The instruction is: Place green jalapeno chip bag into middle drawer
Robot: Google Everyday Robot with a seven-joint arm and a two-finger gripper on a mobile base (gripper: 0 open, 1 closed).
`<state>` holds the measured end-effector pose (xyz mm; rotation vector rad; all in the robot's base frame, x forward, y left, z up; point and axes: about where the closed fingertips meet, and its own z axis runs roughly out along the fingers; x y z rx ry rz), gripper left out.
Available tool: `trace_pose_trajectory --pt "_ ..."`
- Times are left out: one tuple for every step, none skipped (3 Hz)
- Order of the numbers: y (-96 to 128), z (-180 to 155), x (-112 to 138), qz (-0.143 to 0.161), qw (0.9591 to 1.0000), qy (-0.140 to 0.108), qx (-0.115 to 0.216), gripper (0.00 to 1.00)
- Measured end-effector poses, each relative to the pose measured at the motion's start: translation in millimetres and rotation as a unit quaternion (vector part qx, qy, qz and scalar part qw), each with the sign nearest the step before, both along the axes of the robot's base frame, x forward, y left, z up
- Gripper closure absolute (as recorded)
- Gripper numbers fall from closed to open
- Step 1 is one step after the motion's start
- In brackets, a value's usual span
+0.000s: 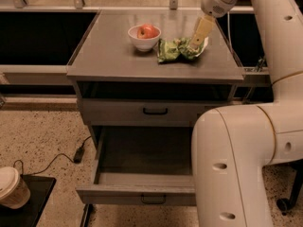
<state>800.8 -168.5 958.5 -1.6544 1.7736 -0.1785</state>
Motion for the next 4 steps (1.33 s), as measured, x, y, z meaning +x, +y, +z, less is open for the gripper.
trace_pose_trajectory --pt "0.0 0.0 0.0 0.0 1.0 0.0 0.0 0.0" --pt "-10.9 -15.7 10.9 -0.009 0.999 -0.006 0.043 0.0" --pt "-31.8 -39.6 28.5 -0.035 0.9927 -0.016 0.114 0.0" --pt "-45.7 -62.0 47.0 -0.061 0.9813 -0.025 0.181 0.0"
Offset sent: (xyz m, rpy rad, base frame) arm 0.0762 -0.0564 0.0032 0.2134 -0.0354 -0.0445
